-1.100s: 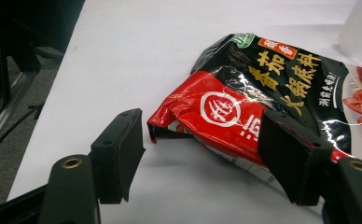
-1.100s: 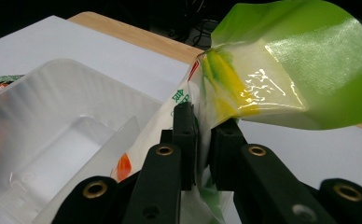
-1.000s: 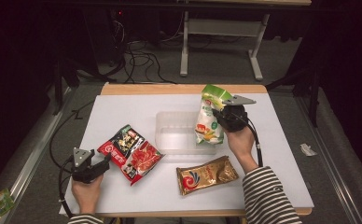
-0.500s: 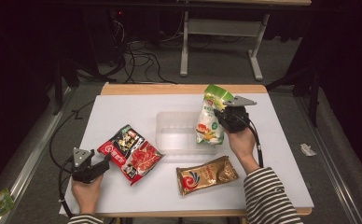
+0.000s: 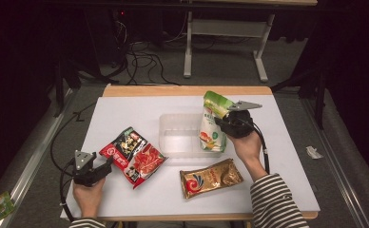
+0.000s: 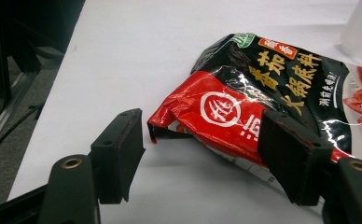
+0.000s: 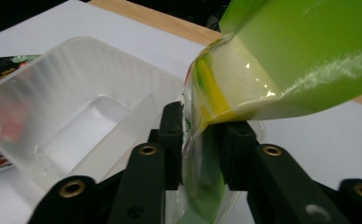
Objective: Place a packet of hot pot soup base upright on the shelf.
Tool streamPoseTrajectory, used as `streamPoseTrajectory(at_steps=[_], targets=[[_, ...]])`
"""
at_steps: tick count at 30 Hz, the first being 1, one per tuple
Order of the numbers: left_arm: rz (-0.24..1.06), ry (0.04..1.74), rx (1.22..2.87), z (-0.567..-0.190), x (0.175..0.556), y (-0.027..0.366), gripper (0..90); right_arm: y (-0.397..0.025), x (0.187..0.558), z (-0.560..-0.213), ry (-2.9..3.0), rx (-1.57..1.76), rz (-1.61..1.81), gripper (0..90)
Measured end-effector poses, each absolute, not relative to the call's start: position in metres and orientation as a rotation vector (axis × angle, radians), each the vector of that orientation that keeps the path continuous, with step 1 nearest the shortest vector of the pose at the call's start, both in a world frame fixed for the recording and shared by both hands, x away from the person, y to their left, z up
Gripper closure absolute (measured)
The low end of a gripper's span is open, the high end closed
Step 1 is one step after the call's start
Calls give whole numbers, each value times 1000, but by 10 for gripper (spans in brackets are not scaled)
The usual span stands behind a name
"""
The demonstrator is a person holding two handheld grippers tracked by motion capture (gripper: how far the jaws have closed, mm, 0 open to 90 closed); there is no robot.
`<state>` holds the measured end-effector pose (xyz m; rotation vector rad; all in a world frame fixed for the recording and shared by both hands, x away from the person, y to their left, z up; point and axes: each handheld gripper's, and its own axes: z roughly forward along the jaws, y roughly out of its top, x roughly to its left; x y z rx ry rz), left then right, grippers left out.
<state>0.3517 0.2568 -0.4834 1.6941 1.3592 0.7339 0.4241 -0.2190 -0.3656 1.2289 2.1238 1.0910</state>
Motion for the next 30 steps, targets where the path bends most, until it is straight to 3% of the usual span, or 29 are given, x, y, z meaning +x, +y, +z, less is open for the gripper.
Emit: streamPoseTrajectory(at_steps=[12,30], targets=[[732,1359,1699,-483,352,257,318,-234,408,-366,2165,1227,1123,643],[734,1357,1699,-483,352,256,319,-241,383,-373,2228,1172,1091,695]])
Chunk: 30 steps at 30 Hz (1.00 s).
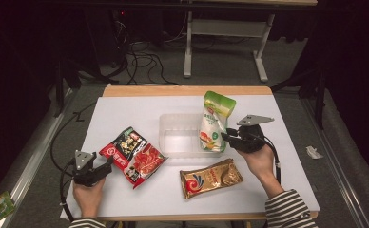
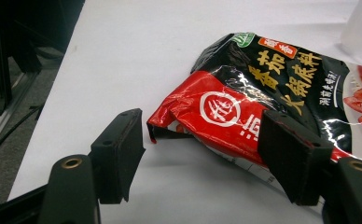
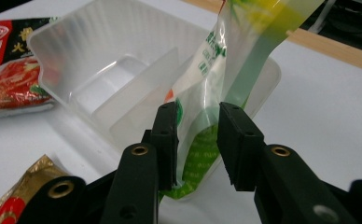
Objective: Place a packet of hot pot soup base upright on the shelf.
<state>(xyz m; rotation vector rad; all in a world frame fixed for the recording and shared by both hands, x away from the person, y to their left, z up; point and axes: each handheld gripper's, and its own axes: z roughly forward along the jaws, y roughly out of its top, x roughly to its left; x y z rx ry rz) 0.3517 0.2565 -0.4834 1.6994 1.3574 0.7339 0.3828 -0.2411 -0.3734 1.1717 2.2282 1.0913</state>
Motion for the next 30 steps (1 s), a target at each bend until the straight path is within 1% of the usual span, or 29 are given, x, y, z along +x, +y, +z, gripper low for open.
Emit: streamPoseTrajectory(at_steps=[6,12,18,21,27,30], targets=[[735,1357,1699,-483,352,256,319,-245,380,-380,2273,1188,1059,728],[739,1359,1698,-483,352,256,319,-239,379,-390,2326,1182,1022,752],[738,1358,1698,-483,352,256,318,-234,384,-398,2354,1184,982,837],[737,1358,1699,-483,352,256,318,-233,384,-400,2360,1192,967,864],[737,1358,1699,-483,352,256,319,-227,389,-404,2375,1192,938,886],[737,1358,1699,-483,352,256,319,-222,393,-413,2404,1189,868,895]])
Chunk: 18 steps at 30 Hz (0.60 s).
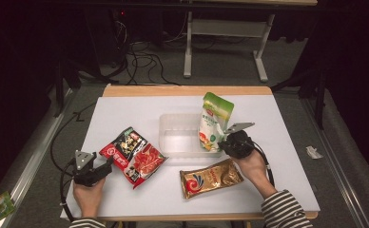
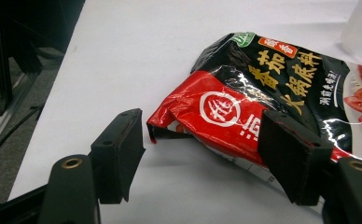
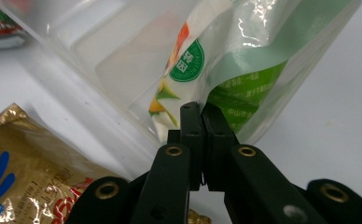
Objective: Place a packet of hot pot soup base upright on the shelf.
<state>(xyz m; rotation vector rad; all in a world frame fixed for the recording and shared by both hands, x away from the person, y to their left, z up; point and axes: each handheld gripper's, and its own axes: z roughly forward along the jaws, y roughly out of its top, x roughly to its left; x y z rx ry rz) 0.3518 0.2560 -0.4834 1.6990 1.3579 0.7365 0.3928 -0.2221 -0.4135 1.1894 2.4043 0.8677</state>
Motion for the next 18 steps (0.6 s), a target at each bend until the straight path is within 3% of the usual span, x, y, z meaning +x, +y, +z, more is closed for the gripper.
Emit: streamPoseTrajectory(at_steps=[7,11,18], targets=[[733,1359,1699,-483,352,256,319,-221,396,-423,2431,1223,861,888],[734,1358,1699,-483,352,256,318,-223,391,-419,2418,1220,920,806],[734,1358,1698,-483,352,256,318,-226,386,-407,2360,1208,988,738]])
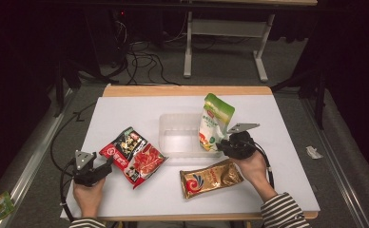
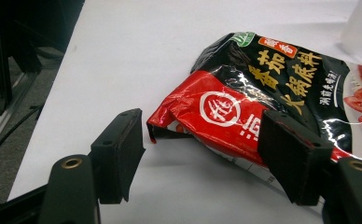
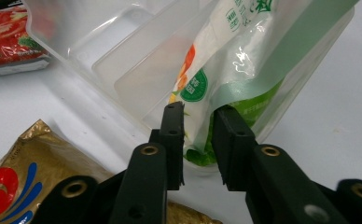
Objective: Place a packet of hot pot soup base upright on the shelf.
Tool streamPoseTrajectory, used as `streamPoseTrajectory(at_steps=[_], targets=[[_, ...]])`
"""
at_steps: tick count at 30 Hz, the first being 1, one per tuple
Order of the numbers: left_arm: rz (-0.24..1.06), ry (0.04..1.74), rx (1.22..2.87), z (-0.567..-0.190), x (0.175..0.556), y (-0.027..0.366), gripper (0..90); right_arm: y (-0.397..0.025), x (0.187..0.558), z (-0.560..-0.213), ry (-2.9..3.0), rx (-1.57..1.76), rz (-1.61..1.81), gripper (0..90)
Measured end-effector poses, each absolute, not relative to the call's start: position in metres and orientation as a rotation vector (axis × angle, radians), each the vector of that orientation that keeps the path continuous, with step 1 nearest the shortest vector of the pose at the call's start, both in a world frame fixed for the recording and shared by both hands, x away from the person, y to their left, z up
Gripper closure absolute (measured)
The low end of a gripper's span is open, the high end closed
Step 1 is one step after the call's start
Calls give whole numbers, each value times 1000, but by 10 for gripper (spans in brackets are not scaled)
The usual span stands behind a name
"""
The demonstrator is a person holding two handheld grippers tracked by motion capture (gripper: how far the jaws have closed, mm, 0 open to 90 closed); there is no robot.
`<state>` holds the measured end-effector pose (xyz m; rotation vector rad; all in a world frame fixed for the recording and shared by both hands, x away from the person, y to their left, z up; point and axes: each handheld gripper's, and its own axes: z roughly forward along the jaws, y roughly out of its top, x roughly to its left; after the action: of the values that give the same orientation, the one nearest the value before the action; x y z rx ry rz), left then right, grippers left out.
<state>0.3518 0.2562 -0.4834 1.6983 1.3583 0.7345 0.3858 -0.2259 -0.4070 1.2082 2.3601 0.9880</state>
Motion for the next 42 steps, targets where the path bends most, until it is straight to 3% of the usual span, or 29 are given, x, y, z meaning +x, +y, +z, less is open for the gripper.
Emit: streamPoseTrajectory(at_steps=[10,14,19,29,42], targets=[[736,1358,1699,-483,352,256,318,-244,377,-396,2267,1257,1072,713],[737,1358,1700,-483,352,256,318,-252,381,-391,2203,1294,1095,631],[737,1359,1700,-483,352,256,318,-249,389,-383,2176,1294,1145,630],[735,1358,1699,-483,352,256,318,-243,399,-386,2203,1275,1089,884],[737,1359,1700,-483,352,256,317,-247,384,-395,2249,1278,1103,900]])
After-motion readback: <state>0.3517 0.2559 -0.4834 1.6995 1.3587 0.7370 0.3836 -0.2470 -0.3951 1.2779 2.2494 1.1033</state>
